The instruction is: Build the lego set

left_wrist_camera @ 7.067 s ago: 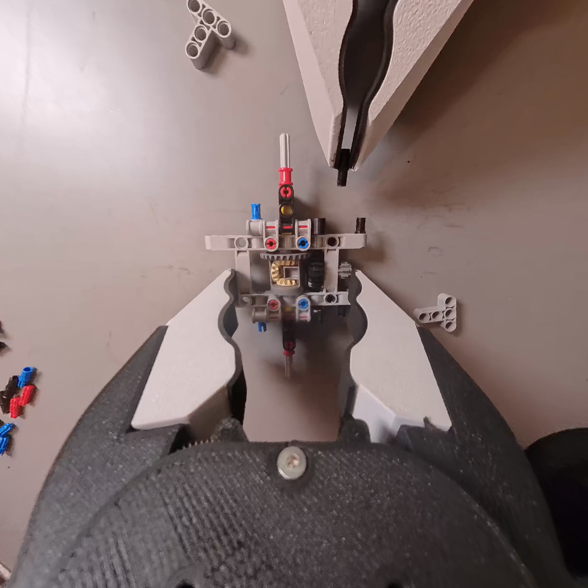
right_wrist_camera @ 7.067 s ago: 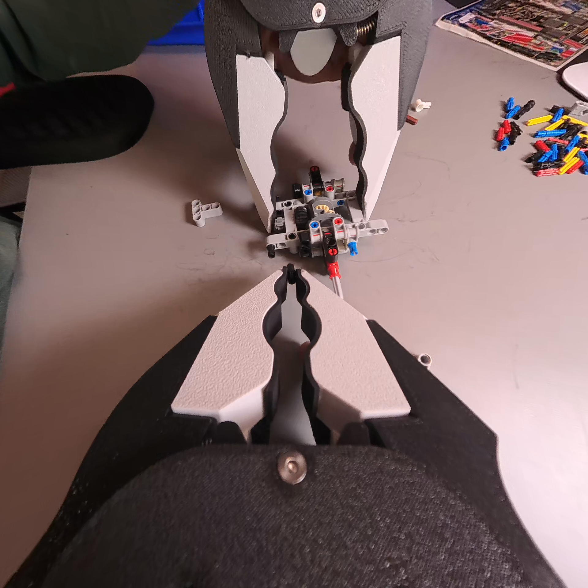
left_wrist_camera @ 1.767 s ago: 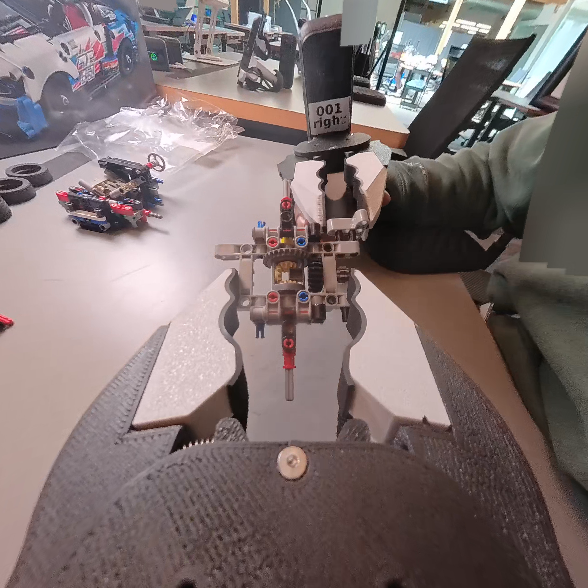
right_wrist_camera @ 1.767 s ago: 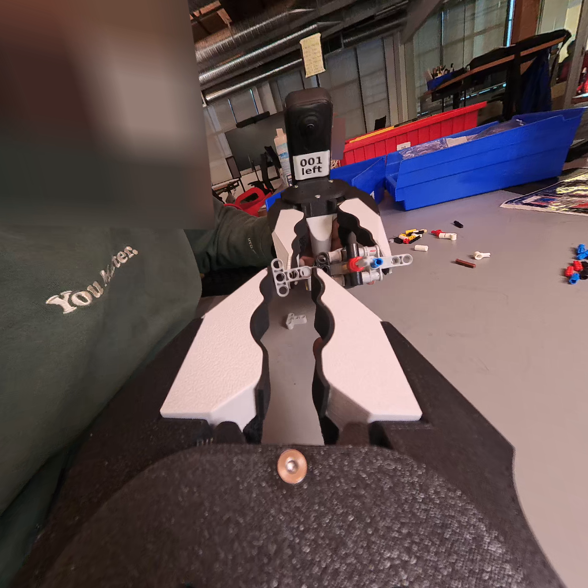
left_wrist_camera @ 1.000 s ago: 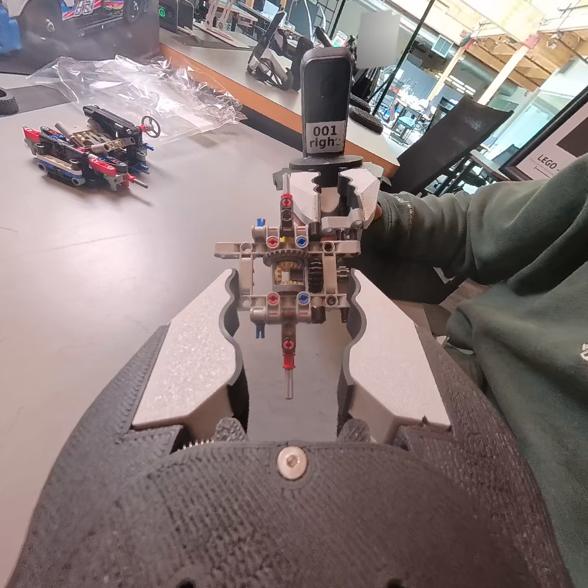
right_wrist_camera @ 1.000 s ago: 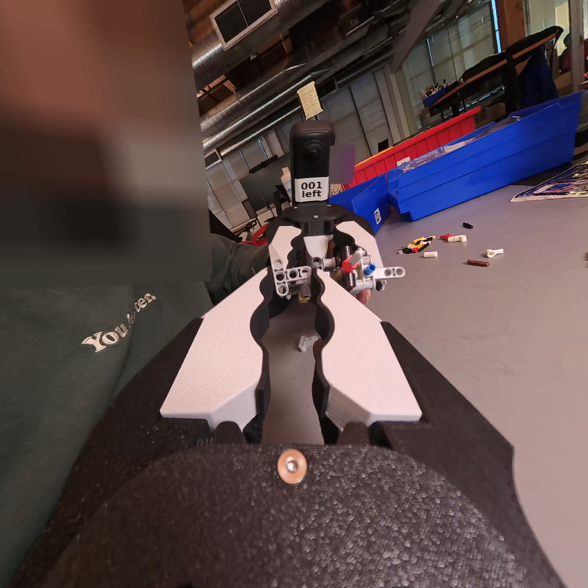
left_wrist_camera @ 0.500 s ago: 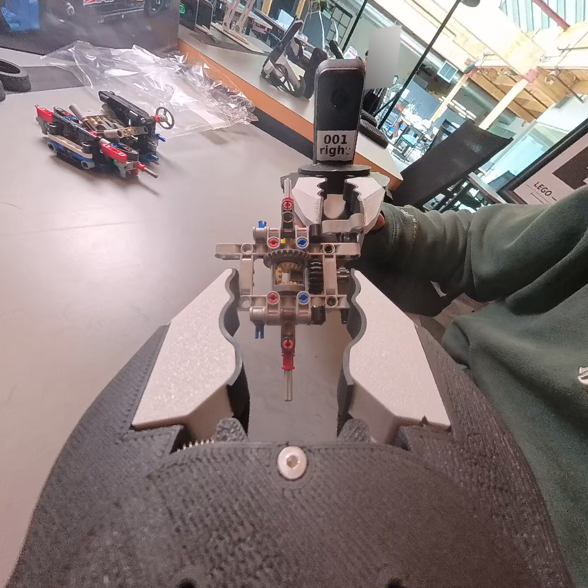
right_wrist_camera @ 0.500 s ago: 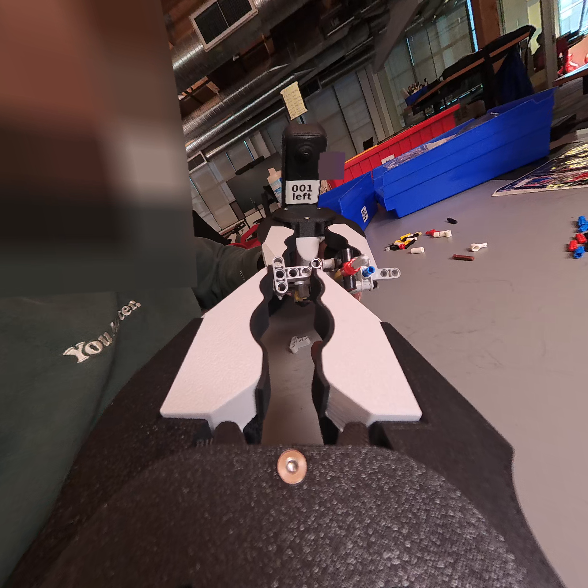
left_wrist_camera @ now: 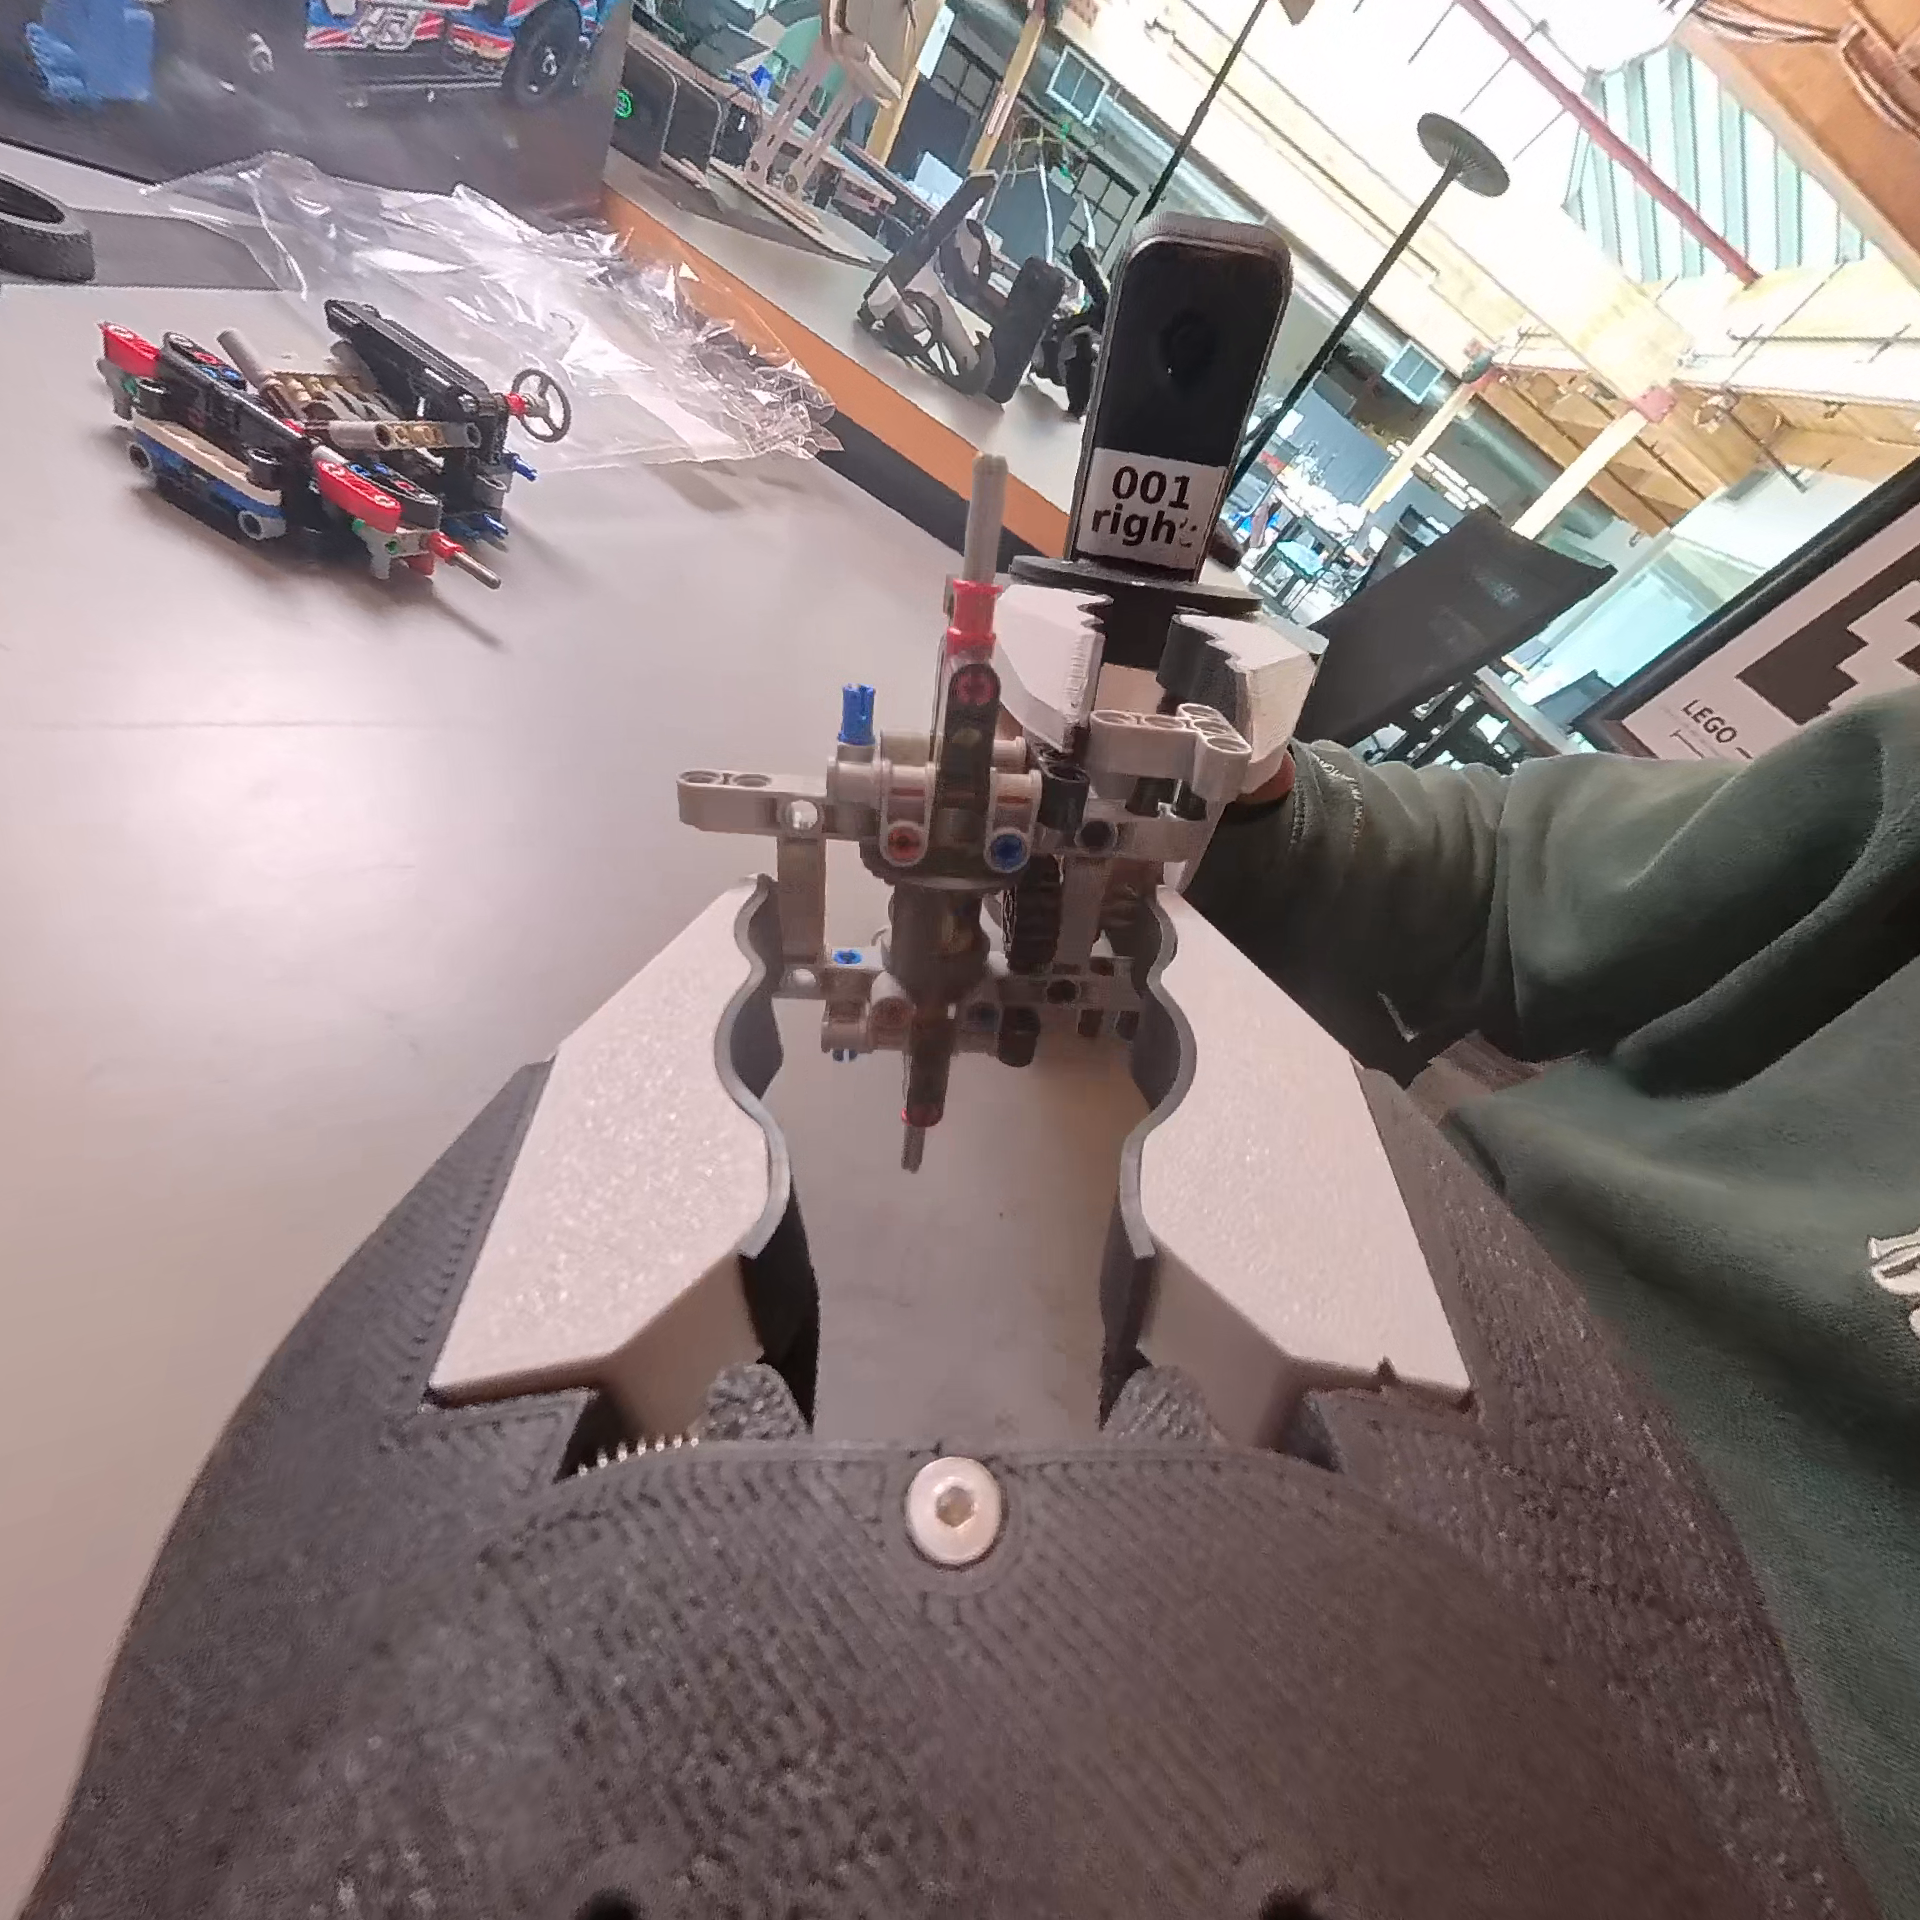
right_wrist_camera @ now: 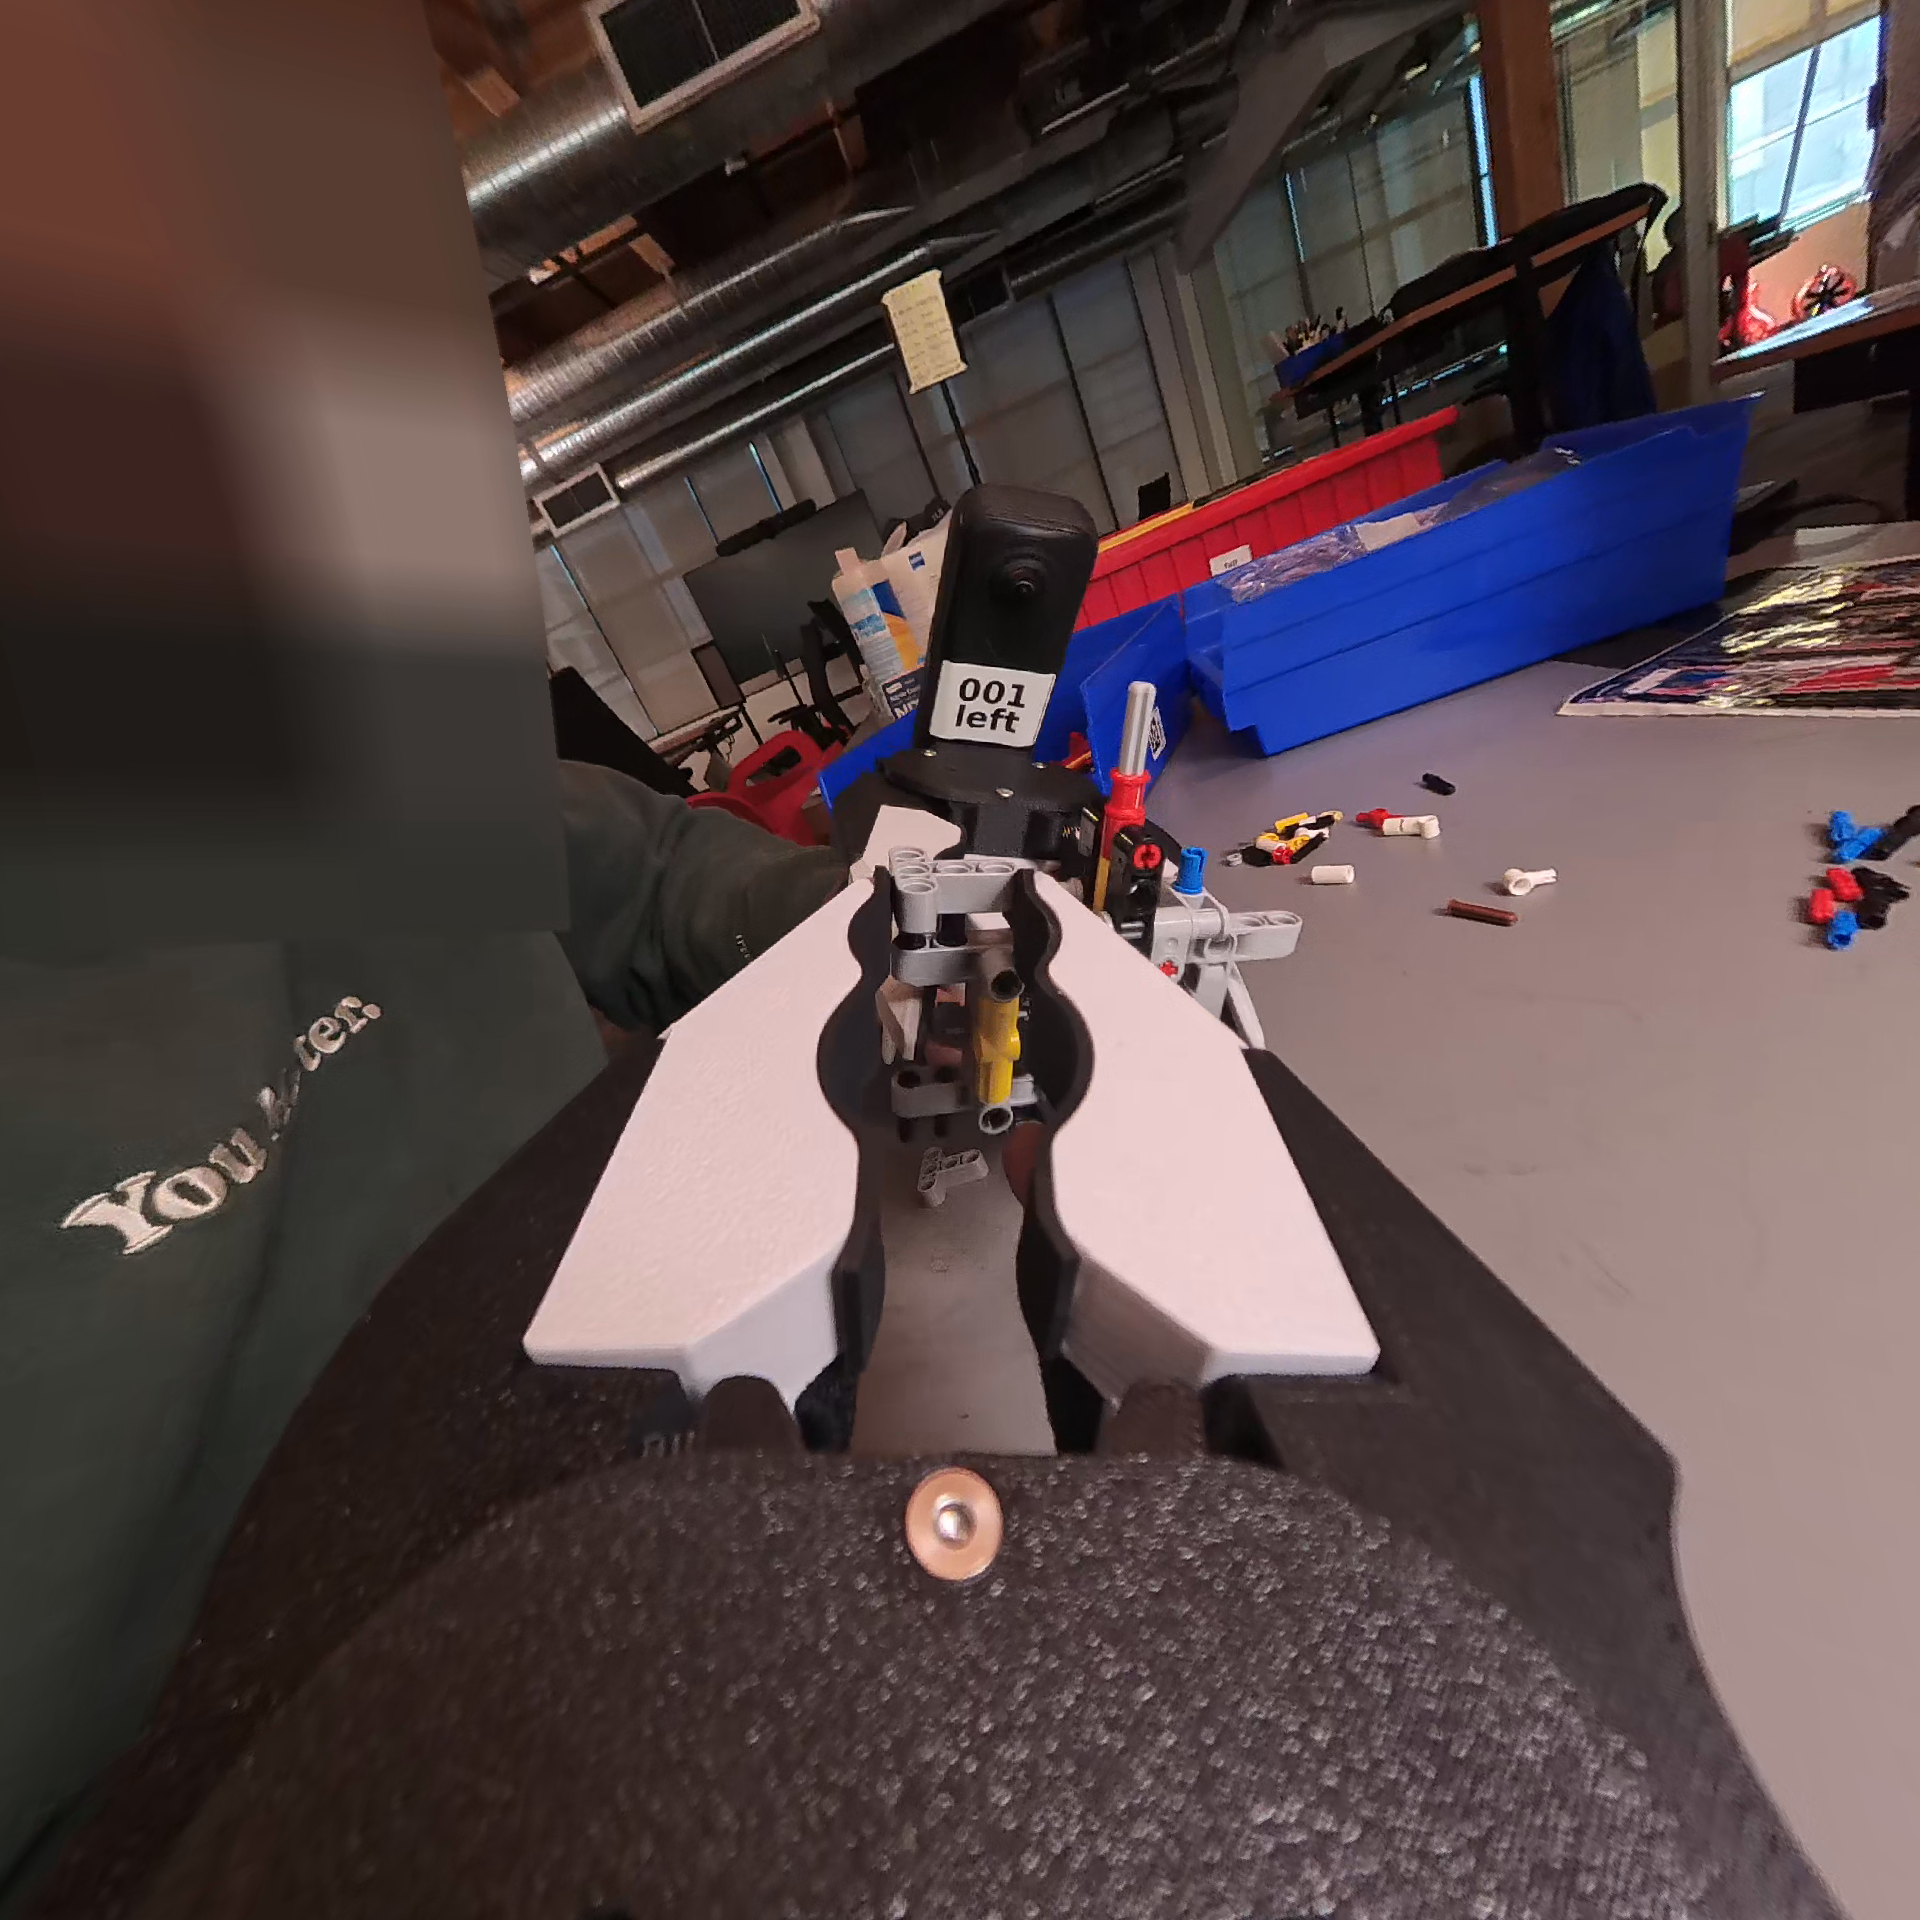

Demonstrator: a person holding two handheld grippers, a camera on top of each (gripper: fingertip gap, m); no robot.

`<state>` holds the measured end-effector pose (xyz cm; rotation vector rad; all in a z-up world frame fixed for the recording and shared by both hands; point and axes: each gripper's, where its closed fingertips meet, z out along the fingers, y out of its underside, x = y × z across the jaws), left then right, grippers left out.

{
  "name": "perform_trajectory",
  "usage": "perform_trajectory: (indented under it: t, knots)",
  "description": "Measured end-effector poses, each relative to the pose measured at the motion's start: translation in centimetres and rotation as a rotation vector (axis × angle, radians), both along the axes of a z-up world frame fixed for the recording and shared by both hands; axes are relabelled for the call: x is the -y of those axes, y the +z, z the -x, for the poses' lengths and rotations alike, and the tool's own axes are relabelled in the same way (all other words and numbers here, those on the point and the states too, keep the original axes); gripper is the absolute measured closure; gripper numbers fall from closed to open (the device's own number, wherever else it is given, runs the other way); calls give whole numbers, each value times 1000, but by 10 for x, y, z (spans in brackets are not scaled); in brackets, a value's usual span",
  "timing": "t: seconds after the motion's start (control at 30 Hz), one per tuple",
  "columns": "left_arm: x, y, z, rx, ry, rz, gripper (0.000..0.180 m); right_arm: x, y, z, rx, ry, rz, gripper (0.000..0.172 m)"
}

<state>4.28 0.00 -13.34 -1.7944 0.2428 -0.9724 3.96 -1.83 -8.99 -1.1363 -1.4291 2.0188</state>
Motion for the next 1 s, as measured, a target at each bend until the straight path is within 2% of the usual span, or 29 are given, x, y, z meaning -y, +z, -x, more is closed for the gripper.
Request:
perform_trajectory:
  t: [0.27,0.7,0.87,1.0]
  knots:
    - [1,18,2,-9,-2,-123,113,-4,13,-7,-34,14,27,150]
    - [5,46,2,17,45,-319,114,2,37,-11,-121,2,-29,149]
    - [4,45,4,8,54,-310,113,2,38,-7,-118,-6,-51,151]
    - [-2,30,17,-78,86,-259,114,-12,30,-5,-78,-73,-133,151]
